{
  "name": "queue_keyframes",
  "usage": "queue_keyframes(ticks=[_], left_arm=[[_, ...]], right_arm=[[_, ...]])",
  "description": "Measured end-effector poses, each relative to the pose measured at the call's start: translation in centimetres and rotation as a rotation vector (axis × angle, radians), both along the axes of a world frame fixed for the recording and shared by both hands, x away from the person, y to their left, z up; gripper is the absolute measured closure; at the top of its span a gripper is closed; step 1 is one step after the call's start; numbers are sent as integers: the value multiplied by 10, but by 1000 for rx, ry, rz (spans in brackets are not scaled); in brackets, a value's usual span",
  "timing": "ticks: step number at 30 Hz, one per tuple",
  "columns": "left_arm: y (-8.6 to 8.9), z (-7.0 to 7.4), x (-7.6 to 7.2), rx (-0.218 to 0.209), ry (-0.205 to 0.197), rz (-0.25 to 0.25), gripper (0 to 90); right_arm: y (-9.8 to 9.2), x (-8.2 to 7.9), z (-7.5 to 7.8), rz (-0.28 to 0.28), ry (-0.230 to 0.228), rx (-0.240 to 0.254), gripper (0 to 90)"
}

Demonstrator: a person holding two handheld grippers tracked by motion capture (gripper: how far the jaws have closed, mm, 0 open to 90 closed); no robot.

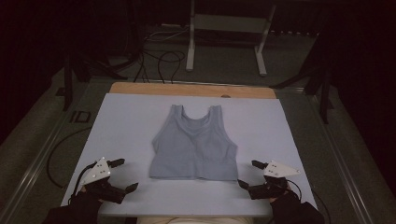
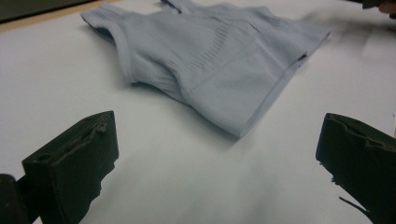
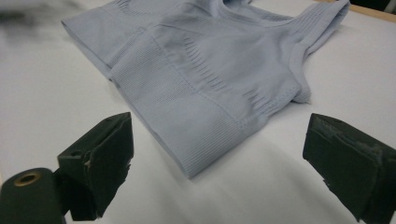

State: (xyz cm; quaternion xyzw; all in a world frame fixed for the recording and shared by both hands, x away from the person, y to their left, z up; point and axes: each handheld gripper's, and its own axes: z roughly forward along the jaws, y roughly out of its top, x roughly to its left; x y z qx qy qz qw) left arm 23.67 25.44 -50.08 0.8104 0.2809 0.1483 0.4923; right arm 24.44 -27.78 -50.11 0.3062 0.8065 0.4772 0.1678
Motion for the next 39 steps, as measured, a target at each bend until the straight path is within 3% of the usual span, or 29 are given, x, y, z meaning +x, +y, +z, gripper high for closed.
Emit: queue_keyframes(ticks=[5, 20, 28, 31, 35, 39], left_arm=[[-2, -1, 0, 5, 4, -2, 1], [-5, -1, -2, 18, 9, -20, 1], [-6, 1, -2, 20, 5, -20, 1], [-8, 4, -3, 40, 5, -31, 1], [-11, 9, -3, 31, 7, -42, 1], [-16, 17, -3, 27, 1, -55, 1]], right_arm=[[0, 1, -1, 3, 28, 6, 84], [3, 1, 0, 13, 19, -5, 84], [3, 1, 4, 16, 38, 33, 83], [4, 0, 6, 12, 34, 45, 83], [4, 1, 9, 14, 43, 49, 83], [5, -1, 21, 8, 23, 80, 83]])
